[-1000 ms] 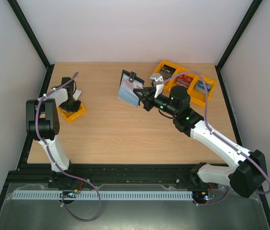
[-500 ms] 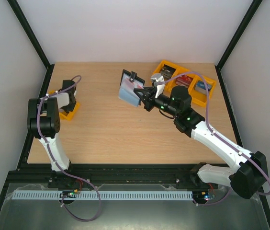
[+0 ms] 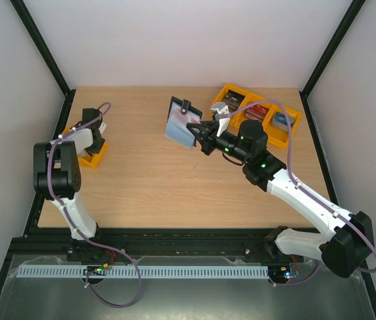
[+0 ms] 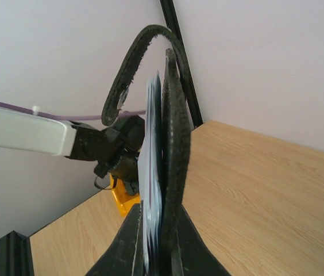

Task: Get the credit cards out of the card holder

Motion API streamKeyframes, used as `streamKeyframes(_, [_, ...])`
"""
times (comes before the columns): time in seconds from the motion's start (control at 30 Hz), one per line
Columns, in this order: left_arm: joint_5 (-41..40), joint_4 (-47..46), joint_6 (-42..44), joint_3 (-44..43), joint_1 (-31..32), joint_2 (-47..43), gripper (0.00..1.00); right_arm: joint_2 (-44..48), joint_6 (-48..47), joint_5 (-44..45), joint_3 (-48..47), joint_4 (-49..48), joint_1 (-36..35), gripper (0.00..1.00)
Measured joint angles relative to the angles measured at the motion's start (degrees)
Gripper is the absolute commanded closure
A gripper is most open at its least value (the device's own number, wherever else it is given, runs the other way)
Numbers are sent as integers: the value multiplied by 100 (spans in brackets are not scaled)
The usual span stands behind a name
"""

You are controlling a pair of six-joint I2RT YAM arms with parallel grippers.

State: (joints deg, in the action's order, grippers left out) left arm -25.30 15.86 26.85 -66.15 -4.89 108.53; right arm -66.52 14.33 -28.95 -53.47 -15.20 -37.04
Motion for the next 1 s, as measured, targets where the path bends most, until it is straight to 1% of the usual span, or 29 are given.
streamKeyframes(0.07, [328, 199, 13, -28, 0, -308, 65, 0, 0, 0, 0, 7, 0, 98])
streamKeyframes(0.17, [586, 376, 76, -46, 0, -704, 59, 0, 9, -9, 0, 7, 0, 98])
streamKeyframes(0.3, [896, 702, 127, -68, 0, -1102, 48, 0, 70, -116, 0, 2, 0, 98])
streamKeyframes(0.43, [1624, 1316, 258, -199, 0, -1578, 29, 0, 160, -380, 0, -28, 0, 98])
streamKeyframes(0.47, [1930, 1530, 302, -289, -2, -1746, 24, -2, 184, -461, 0, -52, 0, 98])
streamKeyframes(0.5, [2293, 1757, 339, -409, -15, -1930, 16, -4, 219, -553, -2, -81, 0, 98])
streamKeyframes(0.57, [3174, 2188, 444, -719, -17, -2387, 3, -31, 293, -739, -4, -179, 0, 98])
streamKeyframes(0.6, [3571, 2339, 498, -835, -15, -2586, 1, -61, 334, -828, -11, -234, 0, 98])
streamKeyframes(0.7, [4870, 2704, 595, -1121, 42, -3202, 1, -205, 542, -1036, -24, -450, 0, 98])
streamKeyframes(0.8, [6242, 2966, 507, -1237, 332, -3696, 1, -483, 909, -1222, -39, -826, -13, 98])
streamKeyframes(0.9, [7322, 3034, 179, -1257, 717, -3799, 1, -778, 1294, -1329, -46, -1204, -70, 98])
streamKeyframes(1.0, [7991, 2931, -282, -1078, 916, -3733, 1, -1034, 1530, -1381, -55, -1460, -195, 98])
